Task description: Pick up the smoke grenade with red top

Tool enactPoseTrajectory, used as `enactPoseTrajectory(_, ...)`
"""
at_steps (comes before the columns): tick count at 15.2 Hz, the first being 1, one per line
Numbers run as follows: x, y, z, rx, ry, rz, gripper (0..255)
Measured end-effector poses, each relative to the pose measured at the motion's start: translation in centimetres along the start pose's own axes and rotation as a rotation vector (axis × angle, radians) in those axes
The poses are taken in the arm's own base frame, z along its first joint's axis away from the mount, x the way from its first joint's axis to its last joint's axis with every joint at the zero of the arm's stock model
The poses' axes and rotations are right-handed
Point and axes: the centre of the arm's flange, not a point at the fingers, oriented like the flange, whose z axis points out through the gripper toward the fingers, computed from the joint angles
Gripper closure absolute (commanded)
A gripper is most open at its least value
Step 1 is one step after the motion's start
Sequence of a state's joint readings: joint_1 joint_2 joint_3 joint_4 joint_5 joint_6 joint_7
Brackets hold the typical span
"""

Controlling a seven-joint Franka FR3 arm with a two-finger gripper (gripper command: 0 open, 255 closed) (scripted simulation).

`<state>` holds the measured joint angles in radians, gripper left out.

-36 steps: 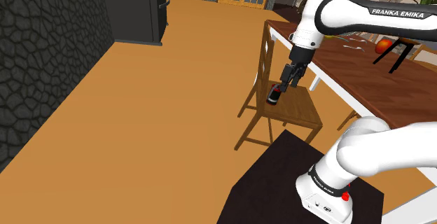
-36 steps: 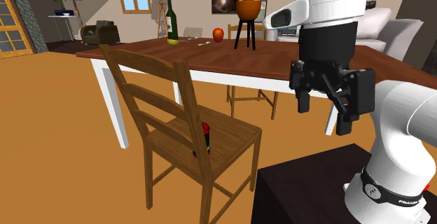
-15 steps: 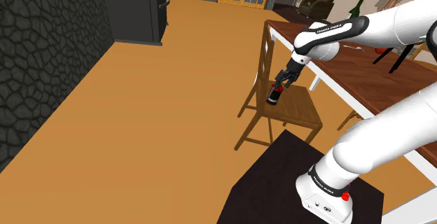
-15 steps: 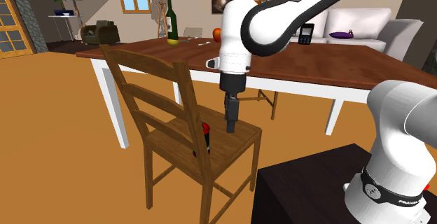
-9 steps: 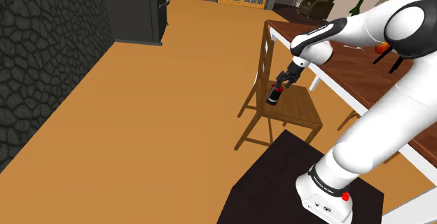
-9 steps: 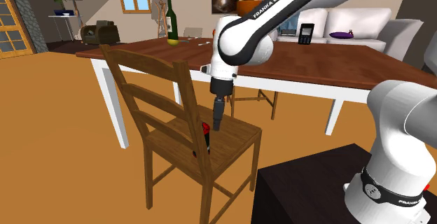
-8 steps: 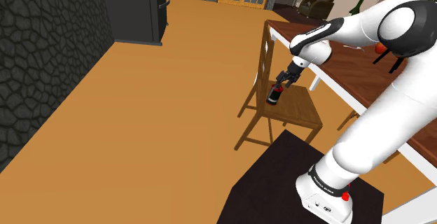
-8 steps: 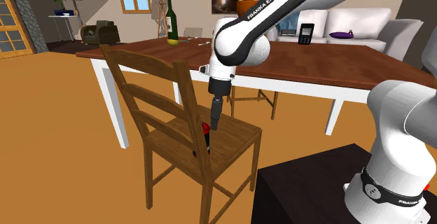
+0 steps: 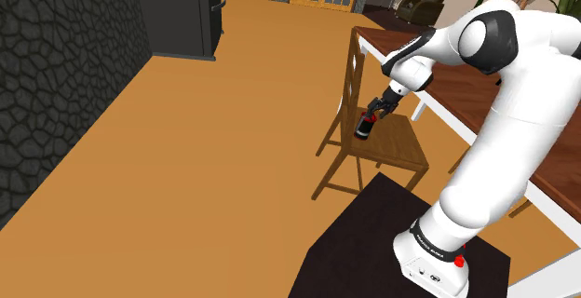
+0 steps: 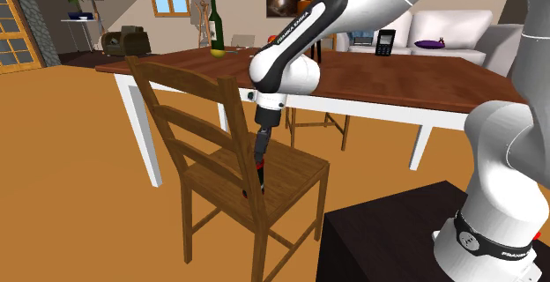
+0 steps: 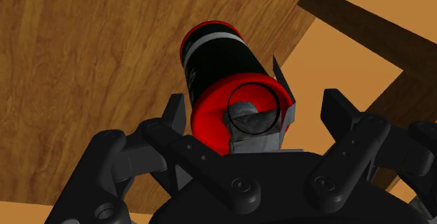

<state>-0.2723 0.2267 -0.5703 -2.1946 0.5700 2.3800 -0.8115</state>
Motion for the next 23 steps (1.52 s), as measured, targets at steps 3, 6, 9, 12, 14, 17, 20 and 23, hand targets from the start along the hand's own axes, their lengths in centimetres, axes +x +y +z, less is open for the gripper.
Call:
enactPoseTrajectory(3, -0.1, 0.4, 1.6, 0.0, 0.001, 0.0, 0)
enactPoseTrajectory(6, -0.4, 0.6, 2.7, 0.0, 0.001, 0.001, 255)
enactPoseTrajectory(9, -0.4, 0.6, 2.8, 0.0, 0.004, 0.0, 255)
enactPoseTrajectory(12, -0.4, 0.6, 2.8, 0.001, 0.004, 0.0, 255)
enactPoseTrajectory(14, -0.3, 0.6, 2.8, 0.001, 0.004, 0.0, 255)
enactPoseTrajectory(17, -0.3, 0.5, 2.6, 0.0, 0.002, 0.001, 255)
enactPoseTrajectory(20, -0.2, 0.4, 1.3, 0.0, 0.001, 0.001, 255)
enactPoseTrajectory(23, 0.0, -0.1, -0.1, 0.001, 0.001, 0.001, 255)
